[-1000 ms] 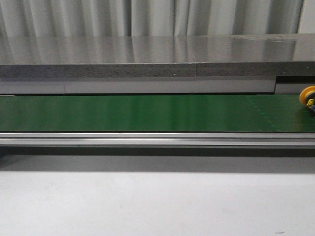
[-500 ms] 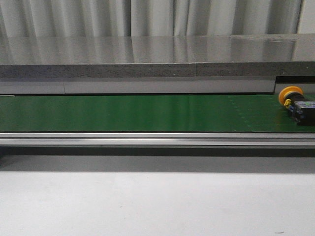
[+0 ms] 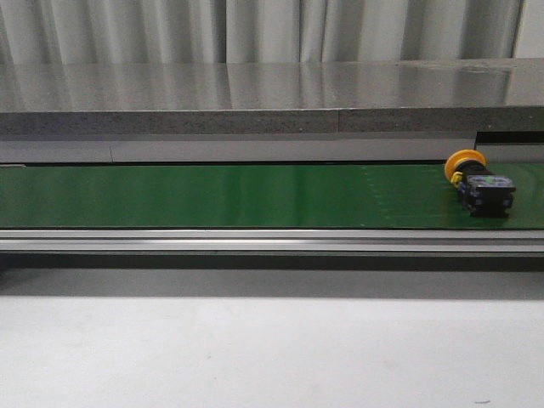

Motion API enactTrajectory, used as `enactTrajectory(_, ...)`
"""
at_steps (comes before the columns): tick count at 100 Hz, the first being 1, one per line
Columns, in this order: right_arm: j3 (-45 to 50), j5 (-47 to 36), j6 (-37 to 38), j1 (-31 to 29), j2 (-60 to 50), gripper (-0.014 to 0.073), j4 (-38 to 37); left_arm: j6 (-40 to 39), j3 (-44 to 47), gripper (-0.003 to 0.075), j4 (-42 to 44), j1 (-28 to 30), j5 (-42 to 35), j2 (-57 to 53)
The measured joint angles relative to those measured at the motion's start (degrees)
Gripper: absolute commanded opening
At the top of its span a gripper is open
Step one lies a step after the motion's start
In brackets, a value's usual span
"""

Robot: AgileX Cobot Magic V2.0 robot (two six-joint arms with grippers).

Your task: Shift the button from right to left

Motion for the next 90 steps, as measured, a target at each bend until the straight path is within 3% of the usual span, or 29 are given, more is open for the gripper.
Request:
enactTrajectory(47,1.0,3.5,0.0,0.0,-1.1,0.0643,1.3,0.0,0.0,0.0005,0.0,0.0,0.0,0.0)
enactTrajectory(56,1.0,3.2,0.0,0.0,-1.1,0.0603,1.3,0.0,0.0,0.0005,0.0,0.0,0.0,0.0)
enactTrajectory(63,1.0,2.5,0.0,0.0,-1.1,0.0511,1.3,0.0,0.0,0.0005,0.0,0.0,0.0,0.0)
enactTrajectory(90,1.0,1.3,0.0,0.0,-1.1,-0.0015,1.4,0.0,0.0,0.0005,0.0,0.0,0.0,0.0)
